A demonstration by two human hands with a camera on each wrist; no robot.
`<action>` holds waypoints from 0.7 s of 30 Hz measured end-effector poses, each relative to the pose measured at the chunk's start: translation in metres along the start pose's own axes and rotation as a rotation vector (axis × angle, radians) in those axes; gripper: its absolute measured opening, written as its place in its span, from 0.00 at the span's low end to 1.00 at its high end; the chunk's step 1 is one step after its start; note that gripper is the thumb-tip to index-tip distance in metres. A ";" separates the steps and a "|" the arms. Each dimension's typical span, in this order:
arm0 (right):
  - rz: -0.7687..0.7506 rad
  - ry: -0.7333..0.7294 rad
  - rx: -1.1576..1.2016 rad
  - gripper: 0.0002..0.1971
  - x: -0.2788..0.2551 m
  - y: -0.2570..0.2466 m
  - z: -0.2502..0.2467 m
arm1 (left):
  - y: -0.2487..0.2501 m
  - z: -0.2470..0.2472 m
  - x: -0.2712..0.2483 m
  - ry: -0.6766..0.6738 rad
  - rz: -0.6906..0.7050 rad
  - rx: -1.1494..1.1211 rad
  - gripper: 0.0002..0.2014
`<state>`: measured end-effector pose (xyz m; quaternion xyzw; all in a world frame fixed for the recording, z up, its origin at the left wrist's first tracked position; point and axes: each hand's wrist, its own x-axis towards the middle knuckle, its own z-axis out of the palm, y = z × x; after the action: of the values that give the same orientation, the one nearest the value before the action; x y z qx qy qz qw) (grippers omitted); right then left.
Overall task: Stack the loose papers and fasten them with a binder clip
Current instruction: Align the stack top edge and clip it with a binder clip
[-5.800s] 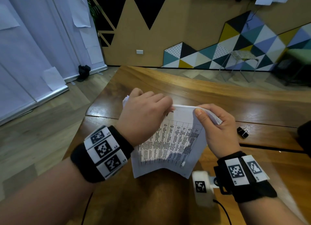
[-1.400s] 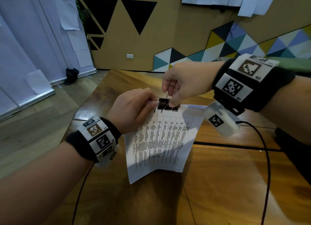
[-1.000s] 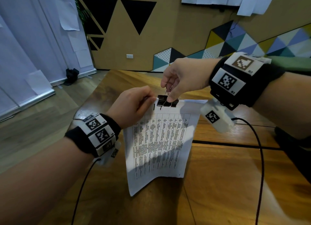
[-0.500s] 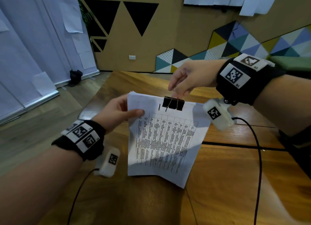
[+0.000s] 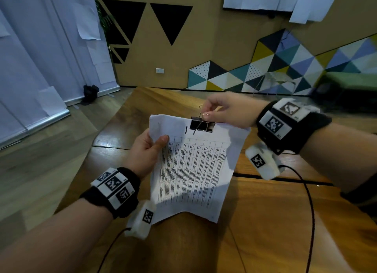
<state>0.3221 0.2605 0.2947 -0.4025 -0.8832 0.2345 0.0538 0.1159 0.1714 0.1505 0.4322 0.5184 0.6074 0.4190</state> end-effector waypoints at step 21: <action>-0.068 -0.085 0.028 0.49 -0.020 -0.014 0.010 | 0.105 0.033 -0.003 -0.313 0.574 1.396 0.19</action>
<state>0.3233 0.2345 0.2939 -0.3609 -0.8947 0.2616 0.0296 0.1420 0.1658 0.2578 0.7948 0.5837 0.1560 -0.0564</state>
